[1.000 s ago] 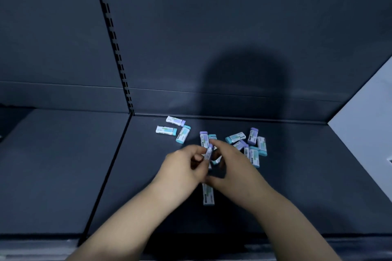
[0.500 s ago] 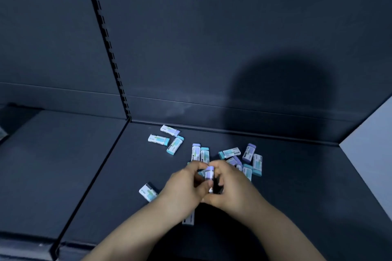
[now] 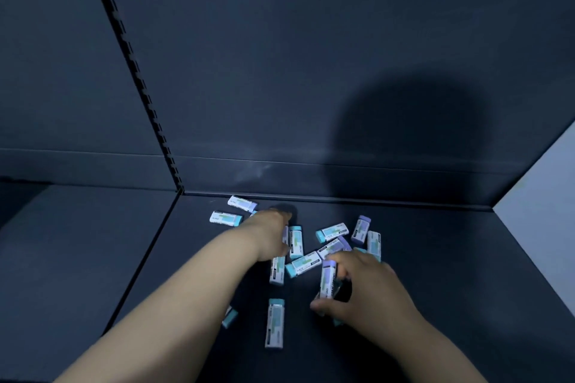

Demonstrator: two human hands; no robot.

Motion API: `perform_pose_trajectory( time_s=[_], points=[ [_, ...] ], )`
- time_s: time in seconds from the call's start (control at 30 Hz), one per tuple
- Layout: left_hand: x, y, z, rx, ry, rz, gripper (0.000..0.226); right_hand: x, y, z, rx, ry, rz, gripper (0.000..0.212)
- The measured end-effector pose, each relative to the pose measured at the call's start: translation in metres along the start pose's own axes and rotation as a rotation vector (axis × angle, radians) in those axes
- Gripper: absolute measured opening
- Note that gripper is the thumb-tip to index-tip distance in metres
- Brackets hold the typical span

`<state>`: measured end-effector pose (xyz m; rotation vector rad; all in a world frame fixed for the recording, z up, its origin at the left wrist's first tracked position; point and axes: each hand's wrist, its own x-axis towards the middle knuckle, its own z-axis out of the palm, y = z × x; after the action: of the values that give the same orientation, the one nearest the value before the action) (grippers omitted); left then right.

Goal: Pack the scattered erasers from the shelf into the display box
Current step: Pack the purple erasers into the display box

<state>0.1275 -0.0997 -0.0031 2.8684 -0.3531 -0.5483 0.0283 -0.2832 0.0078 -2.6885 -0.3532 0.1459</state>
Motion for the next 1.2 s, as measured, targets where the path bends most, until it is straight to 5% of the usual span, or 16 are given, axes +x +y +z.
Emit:
perform_pose_trajectory(
  time_s=[0.13, 0.5, 1.03, 1.2],
  points=[
    [0.005, 0.002, 0.000, 0.043, -0.019, -0.007, 0.076, 0.000, 0.000, 0.003, 0.050, 0.011, 0.009, 0.058],
    [-0.055, -0.018, 0.006, -0.385, 0.300, 0.092, 0.061, 0.008, -0.018, 0.012, 0.139, -0.022, -0.012, 0.064],
    [-0.115, -0.052, 0.040, -0.158, 0.331, -0.043, 0.061, 0.042, -0.041, 0.046, -0.112, -0.029, -0.190, 0.099],
    [-0.113, -0.053, 0.032, -0.035, 0.228, -0.086, 0.080, 0.041, -0.045, 0.034, -0.141, -0.126, -0.211, 0.097]
  ],
)
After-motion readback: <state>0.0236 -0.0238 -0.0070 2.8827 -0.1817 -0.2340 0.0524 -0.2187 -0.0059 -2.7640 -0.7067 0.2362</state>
